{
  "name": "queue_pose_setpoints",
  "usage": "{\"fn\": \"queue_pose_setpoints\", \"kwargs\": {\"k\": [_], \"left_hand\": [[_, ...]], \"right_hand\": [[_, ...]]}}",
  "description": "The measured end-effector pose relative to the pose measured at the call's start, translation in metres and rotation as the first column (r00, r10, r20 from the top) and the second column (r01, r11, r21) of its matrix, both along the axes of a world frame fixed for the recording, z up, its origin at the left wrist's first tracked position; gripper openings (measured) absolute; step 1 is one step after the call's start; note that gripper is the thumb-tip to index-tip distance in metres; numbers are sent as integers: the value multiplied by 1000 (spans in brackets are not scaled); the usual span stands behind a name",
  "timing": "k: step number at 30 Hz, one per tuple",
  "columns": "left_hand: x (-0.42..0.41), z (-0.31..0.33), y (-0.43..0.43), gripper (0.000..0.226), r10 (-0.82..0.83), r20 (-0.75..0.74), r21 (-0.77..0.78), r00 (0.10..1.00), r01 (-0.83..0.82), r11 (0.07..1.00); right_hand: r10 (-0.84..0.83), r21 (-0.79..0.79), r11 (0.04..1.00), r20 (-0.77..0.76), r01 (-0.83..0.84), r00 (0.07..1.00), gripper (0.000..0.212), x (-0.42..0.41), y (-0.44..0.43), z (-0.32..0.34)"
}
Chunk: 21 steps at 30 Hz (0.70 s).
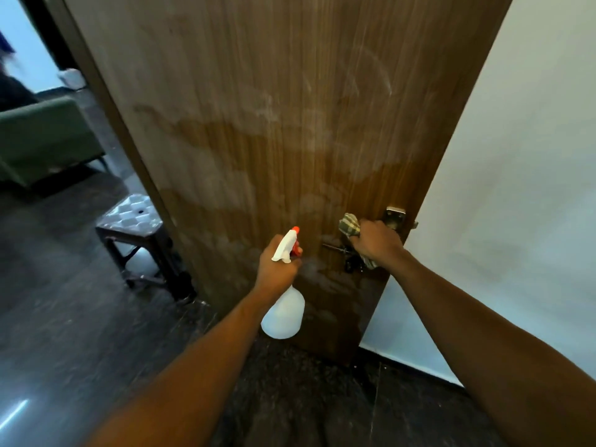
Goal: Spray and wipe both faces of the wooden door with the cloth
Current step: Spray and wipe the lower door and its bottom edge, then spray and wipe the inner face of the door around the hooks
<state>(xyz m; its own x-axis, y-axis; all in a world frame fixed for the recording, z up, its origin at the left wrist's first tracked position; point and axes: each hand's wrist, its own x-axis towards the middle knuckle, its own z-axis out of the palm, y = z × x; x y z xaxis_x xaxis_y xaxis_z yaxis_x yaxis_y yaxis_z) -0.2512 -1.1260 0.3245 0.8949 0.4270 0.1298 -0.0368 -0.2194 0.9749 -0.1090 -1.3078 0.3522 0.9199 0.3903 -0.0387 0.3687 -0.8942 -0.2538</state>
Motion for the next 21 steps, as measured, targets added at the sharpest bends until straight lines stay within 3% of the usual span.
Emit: {"fn": "queue_pose_setpoints", "kwargs": {"k": [11, 21], "left_hand": [[-59, 2, -4, 36, 186, -3, -28, 983, -186, 982], [-92, 1, -2, 41, 229, 3, -51, 973, -229, 972]], "right_hand": [[-74, 38, 996, -97, 78, 993, 39, -4, 7, 11], [-113, -14, 994, -45, 112, 993, 38, -9, 11, 5]]}}
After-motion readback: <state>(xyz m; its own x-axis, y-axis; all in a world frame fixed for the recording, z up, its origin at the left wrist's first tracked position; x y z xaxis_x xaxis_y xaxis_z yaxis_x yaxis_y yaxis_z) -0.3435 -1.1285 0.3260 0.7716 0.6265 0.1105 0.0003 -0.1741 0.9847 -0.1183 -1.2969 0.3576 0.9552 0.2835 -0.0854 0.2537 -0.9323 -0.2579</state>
